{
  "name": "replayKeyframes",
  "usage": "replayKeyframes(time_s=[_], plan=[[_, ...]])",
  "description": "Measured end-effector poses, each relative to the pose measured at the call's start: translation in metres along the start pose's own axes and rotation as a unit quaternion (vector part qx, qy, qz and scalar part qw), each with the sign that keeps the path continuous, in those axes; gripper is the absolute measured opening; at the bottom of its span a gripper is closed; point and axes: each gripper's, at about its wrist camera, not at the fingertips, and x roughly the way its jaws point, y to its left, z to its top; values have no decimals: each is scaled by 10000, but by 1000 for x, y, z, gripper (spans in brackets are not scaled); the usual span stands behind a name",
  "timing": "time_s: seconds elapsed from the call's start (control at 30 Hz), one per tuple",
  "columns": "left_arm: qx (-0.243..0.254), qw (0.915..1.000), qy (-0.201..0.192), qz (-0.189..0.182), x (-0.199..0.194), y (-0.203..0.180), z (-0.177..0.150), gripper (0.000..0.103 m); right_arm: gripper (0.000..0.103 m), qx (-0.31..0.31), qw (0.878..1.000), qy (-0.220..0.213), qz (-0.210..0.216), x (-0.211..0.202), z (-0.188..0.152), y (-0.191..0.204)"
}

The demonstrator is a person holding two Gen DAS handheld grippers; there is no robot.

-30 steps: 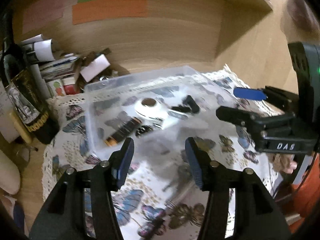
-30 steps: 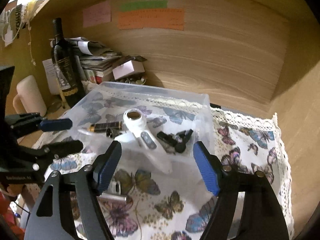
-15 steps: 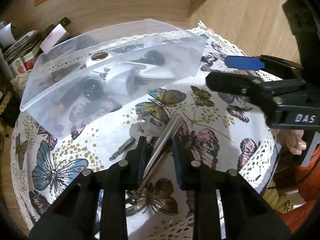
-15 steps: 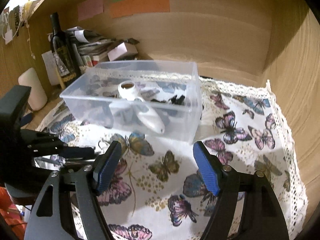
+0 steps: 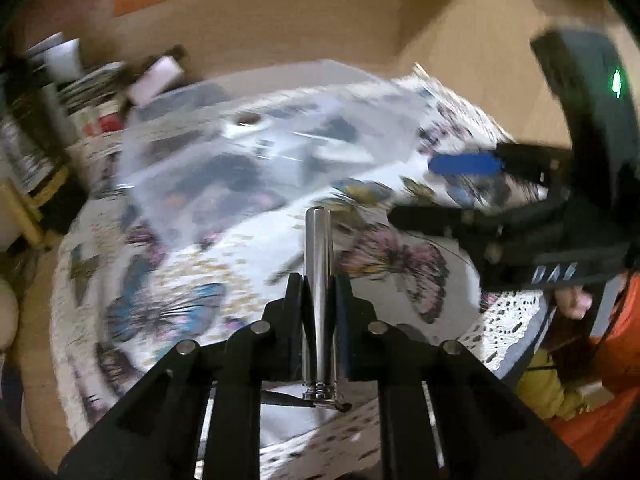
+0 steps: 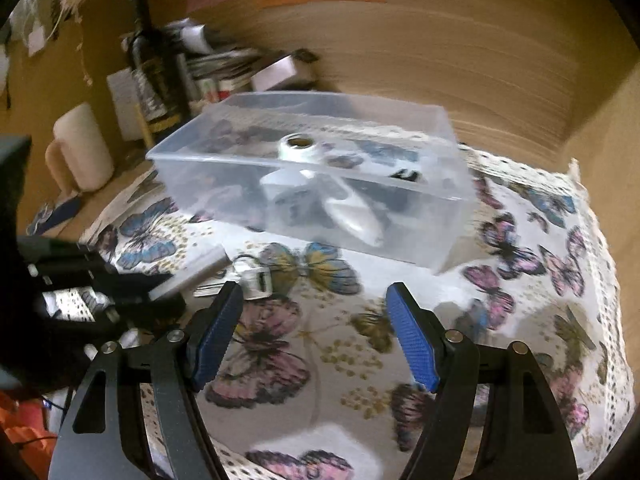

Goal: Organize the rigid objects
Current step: 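Grasp the silver metal tube upright with the left tool, then grasp the keys by the key blade with the right tool, then carry the tube and keys into the clear box and open both tools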

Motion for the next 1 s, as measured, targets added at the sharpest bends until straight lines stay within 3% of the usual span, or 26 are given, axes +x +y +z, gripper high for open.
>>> replayKeyframes(time_s=[0.17,0.37,0.43,0.5,0.7,1.0], plan=[[-371,9989,-152,241,-15,35,-3,15,71,-455,9982,311,217,26,6,29],[-535,9977,-309,264,-28,54,-5,15,71,-803,9934,769,275,57,8,56],[-534,9976,-368,240,-28,53,-2,15,71,-866,9934,708,239,57,8,58],[-543,9974,-434,193,-30,53,0,15,59,-836,9936,684,323,55,7,57],[-572,9962,-636,137,-34,53,13,15,58,-586,9971,479,125,44,4,48],[-715,9938,-841,125,-41,58,37,15,58,-328,9987,-367,-113,-12,21,29]])
